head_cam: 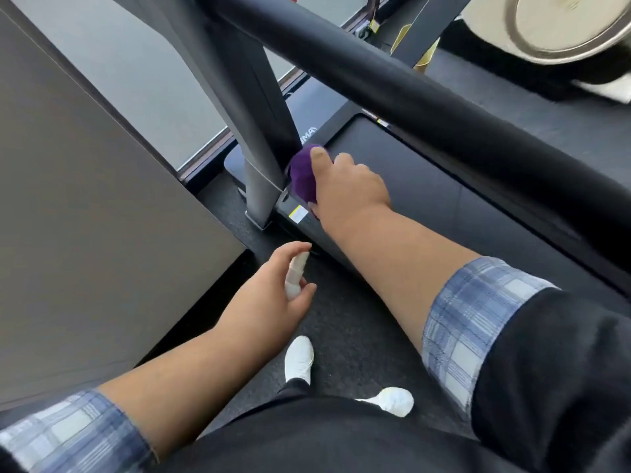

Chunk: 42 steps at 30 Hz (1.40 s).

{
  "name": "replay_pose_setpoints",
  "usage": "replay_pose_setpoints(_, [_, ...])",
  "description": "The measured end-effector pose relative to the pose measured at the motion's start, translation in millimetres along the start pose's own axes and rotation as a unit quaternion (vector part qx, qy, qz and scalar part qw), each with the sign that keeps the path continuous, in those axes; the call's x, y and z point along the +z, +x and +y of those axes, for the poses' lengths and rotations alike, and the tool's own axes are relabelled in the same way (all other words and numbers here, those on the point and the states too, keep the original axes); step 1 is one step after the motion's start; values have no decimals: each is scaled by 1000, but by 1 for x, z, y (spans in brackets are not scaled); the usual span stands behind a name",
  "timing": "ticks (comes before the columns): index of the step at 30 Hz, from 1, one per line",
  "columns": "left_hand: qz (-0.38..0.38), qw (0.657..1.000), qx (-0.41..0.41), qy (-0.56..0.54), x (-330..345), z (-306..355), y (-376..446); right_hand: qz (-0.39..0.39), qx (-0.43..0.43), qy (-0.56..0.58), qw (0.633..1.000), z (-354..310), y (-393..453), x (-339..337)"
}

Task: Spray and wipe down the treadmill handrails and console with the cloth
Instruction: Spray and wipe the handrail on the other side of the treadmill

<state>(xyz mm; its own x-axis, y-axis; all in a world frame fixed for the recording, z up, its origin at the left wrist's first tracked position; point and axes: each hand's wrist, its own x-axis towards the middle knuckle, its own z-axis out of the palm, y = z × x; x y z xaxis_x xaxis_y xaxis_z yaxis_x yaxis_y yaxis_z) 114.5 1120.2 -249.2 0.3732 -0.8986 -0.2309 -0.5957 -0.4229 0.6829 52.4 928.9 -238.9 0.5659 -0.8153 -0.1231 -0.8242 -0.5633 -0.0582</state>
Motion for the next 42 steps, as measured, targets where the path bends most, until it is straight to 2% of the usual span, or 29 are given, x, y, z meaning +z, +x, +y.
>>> replay_pose_setpoints(6, [-15,999,35,-25,-6,13,15,-11,51,15,999,52,-68,-14])
replay_pose_setpoints(9, [-15,998,38,-41,-15,7,20,-7,60,18,998,58,-82,-17])
replay_pose_setpoints(16, [-21,999,28,-33,-36,-33,12,5,34,-31,999,-3,-14,-5])
replay_pose_setpoints(20, [-18,999,36,-37,-41,-41,16,11,47,-37,998,-35,28,4])
replay_pose_setpoints(23, [-15,998,51,-41,-41,-36,27,1,39,-26,999,-29,25,2])
replay_pose_setpoints(26, [-30,995,78,-48,-42,-24,40,-32,72,18,997,-9,4,-9])
replay_pose_setpoints(32, [-72,990,119,-33,-49,-13,54,-24,114,11,993,18,-47,-19])
replay_pose_setpoints(38, [-86,989,115,-34,-70,-36,50,-19,66,15,998,-25,10,-12])
replay_pose_setpoints(42, [-75,989,124,-31,-77,-33,53,-12,71,15,997,-39,30,-9])
